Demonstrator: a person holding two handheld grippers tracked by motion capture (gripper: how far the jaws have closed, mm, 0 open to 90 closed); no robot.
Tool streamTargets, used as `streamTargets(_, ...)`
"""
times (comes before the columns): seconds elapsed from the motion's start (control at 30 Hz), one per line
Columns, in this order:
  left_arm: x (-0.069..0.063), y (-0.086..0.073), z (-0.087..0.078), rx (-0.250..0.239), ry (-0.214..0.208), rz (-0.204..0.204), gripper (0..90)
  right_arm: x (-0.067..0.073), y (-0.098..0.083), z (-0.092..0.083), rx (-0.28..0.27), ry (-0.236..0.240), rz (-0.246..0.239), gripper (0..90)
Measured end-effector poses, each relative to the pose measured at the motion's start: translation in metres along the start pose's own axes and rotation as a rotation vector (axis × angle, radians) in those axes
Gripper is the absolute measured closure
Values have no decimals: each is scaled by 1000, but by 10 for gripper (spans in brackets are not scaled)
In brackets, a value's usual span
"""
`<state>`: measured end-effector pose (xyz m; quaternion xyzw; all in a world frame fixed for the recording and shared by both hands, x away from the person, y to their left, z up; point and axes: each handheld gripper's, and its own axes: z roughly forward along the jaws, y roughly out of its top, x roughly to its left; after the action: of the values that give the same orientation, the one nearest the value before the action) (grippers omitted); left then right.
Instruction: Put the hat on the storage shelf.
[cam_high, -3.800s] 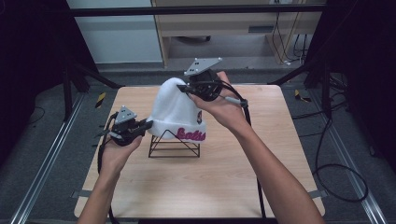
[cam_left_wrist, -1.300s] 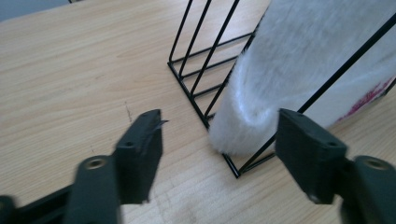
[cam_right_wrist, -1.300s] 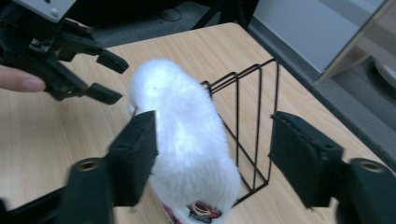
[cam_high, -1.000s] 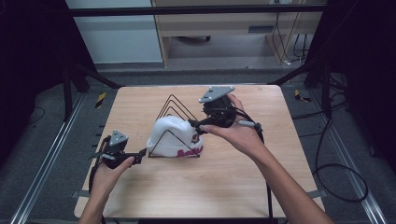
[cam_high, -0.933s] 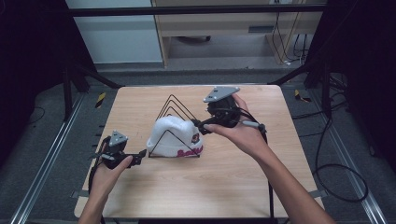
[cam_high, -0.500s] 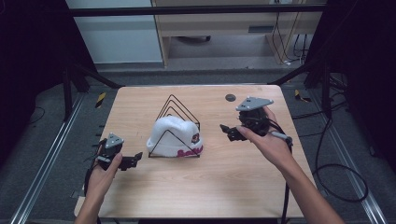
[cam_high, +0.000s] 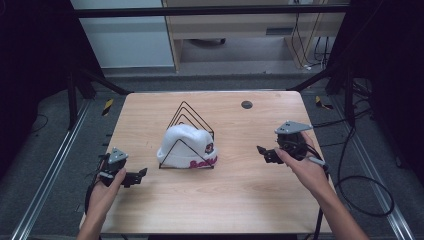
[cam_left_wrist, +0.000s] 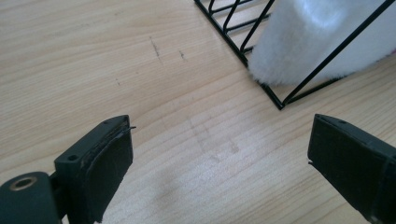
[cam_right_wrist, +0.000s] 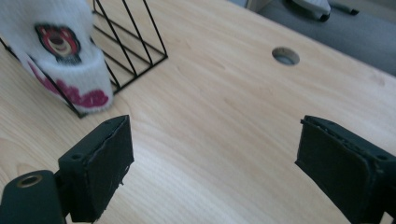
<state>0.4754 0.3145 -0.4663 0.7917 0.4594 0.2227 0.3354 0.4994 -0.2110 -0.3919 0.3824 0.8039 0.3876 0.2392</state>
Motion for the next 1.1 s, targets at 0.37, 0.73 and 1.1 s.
streamTargets(0.37, 2, -10, 8, 32, 7, 14, 61, -7, -50, 15, 66, -3, 62, 114)
streamTargets(0.73, 7, -18, 14, 46, 12, -7, 61, -10, -83, 28, 113, -13, 110, 115)
streamTargets(1.1, 9, -28, 28, 40, 0, -33, 55, -15, -105, 38, 134, -54, 182, 111)
